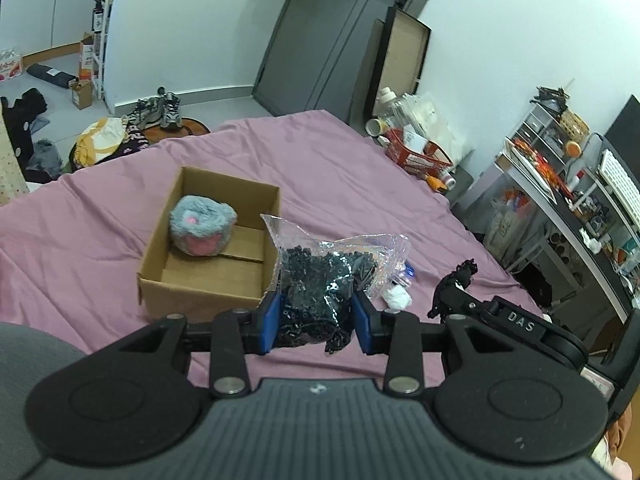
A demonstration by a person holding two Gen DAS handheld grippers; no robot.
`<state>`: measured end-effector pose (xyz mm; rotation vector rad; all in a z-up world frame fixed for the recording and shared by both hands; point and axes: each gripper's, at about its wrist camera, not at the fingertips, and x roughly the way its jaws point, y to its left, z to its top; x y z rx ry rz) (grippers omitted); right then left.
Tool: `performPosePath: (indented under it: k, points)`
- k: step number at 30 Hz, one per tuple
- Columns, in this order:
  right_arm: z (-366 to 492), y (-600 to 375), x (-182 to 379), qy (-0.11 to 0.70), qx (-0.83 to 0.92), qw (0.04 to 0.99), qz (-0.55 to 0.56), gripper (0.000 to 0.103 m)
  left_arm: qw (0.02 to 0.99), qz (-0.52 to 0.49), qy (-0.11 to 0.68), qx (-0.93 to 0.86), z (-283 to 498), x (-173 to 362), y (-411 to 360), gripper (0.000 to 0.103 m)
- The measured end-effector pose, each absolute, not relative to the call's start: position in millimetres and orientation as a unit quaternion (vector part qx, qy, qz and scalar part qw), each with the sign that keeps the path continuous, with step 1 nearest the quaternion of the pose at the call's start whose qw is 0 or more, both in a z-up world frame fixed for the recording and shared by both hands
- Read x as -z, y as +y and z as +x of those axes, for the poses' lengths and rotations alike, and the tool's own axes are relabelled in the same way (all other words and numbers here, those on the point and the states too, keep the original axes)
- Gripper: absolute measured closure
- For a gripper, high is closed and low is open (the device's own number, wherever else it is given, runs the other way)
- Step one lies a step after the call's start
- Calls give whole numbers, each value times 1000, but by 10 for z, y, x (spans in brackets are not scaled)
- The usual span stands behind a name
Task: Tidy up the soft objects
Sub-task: 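Carry the bead bag and black-and-white plush over the box with both tools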
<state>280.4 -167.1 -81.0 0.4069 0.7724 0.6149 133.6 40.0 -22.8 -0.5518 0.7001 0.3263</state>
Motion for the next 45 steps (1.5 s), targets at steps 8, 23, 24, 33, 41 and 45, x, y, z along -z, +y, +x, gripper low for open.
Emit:
performPosePath:
  k: [8,23,24,33,41,45]
  points:
    - [2682,-1361,751,355,-313,865,166,73,882,-279,336,-176,1247,329,753,65]
    - [2657,-670,875,383,-324,855,129,72,866,-311,356,-164,1450,834,1392,65]
    - [2672,-613,897,388,-329,851,132,72,865,-311,360,-162,1483,884,1436,65]
    - [2811,-132,1127,422,-327,838,114,72,847,-333,381,-161,1722,1254,1803,65]
    - [2883,33,1212,439,-316,833,117,71,841,-339,394,-153,1910,1358,1949,62]
    - [2883,63,1252,446,-309,833,112,70,848,-334,390,-132,1948,1285,1953,52]
